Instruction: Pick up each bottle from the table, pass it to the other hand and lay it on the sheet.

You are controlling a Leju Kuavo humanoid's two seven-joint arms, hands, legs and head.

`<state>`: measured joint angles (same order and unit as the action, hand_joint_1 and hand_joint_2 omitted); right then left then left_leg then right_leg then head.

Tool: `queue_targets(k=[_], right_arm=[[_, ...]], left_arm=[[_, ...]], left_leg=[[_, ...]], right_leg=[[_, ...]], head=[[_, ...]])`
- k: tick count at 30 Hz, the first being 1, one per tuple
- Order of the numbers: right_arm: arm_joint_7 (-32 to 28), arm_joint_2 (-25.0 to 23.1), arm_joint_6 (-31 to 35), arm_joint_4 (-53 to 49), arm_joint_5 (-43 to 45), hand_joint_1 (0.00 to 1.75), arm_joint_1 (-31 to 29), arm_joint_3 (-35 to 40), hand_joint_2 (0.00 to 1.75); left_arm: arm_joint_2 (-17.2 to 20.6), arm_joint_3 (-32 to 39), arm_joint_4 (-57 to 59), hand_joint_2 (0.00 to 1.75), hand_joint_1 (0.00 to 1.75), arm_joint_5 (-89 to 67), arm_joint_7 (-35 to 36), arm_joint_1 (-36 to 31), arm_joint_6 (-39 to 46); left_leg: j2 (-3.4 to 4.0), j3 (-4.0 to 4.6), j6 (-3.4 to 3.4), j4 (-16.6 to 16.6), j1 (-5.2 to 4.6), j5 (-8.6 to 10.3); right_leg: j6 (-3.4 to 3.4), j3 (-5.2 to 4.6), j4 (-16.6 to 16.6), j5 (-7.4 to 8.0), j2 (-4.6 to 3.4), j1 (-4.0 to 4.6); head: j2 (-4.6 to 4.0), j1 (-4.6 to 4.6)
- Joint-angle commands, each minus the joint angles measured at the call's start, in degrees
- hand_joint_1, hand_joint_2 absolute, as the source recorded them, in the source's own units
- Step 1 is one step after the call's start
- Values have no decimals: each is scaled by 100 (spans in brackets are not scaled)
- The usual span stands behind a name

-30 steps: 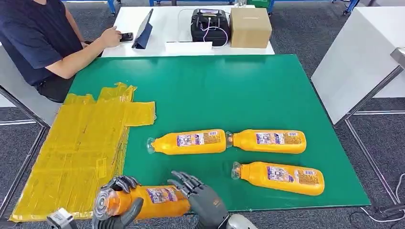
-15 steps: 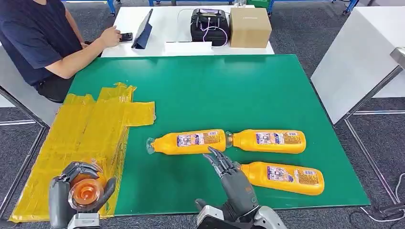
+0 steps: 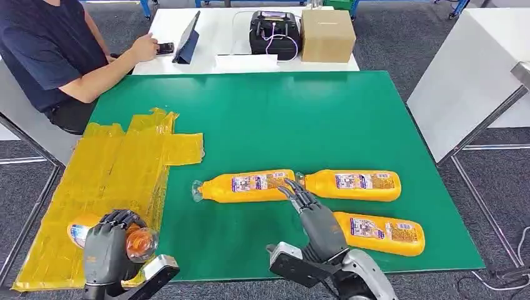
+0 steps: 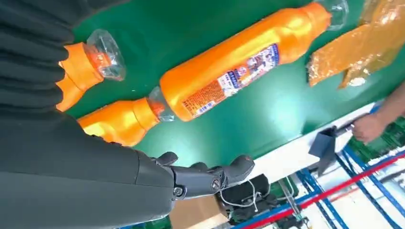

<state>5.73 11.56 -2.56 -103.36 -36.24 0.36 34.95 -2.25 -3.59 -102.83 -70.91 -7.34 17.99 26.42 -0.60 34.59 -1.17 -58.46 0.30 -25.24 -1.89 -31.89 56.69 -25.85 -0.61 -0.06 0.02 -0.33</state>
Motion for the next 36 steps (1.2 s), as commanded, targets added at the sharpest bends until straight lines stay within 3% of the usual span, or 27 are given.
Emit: queue_targets(k=[1,9,15,22,23,24,28,29,36], right_arm=[[14,130,-82,656,82,0,-460,-66,175],[116,196,-187,724,93,0,-594,8,175],[154,311,-1030,2896,653,0,-2511,459,175],[76,-183,-1214,4199,647,0,-3283,860,175],[76,-270,-1216,4375,618,0,-3344,915,175],[56,-324,-1194,4496,591,0,-3382,956,175],[46,-559,-1048,5091,480,0,-3529,1076,175],[49,-601,-1023,5230,449,0,-3570,1089,175],[-78,-696,-957,5375,317,0,-3592,1043,175]], left_arm=[[386,-360,859,175,175,-48,118,-343,25],[504,-461,934,175,175,-250,283,-381,-156],[787,-1285,3277,175,175,-376,495,-1555,-510],[926,-1940,4365,175,175,-142,287,-1952,-836],[934,-1964,4467,175,138,-113,275,-1975,-861],[936,-1979,4528,175,0,-120,292,-1986,-814],[938,-2041,4617,175,0,371,-27,-2003,-1061],[933,-2053,4601,0,0,439,-53,-2011,-1124],[947,-2028,4421,0,0,881,-144,-1944,-1426]], left_leg=[[2,-19,4,12,0,4],[2,-12,2,8,-2,2],[18,-24,1,22,-9,15],[6,-17,-5,14,-5,44],[13,-20,0,20,-7,52],[7,-20,-3,15,-5,48],[-20,-23,-3,19,-1,64],[-40,-20,-5,14,-6,66],[-59,-41,-10,10,-11,63]], right_leg=[[1,20,-13,3,6,1],[0,12,-7,1,3,-1],[-1,18,-15,17,-12,-8],[-6,17,-8,42,-7,-4],[-7,17,-12,48,-11,-5],[-8,19,-8,44,-8,-4],[-6,32,-15,50,31,2],[-9,36,-7,43,49,-3],[-11,67,0,37,63,-9]], head=[[0,2],[0,0],[0,0],[0,0],[0,0],[0,0],[0,-2],[0,0],[0,-2]])
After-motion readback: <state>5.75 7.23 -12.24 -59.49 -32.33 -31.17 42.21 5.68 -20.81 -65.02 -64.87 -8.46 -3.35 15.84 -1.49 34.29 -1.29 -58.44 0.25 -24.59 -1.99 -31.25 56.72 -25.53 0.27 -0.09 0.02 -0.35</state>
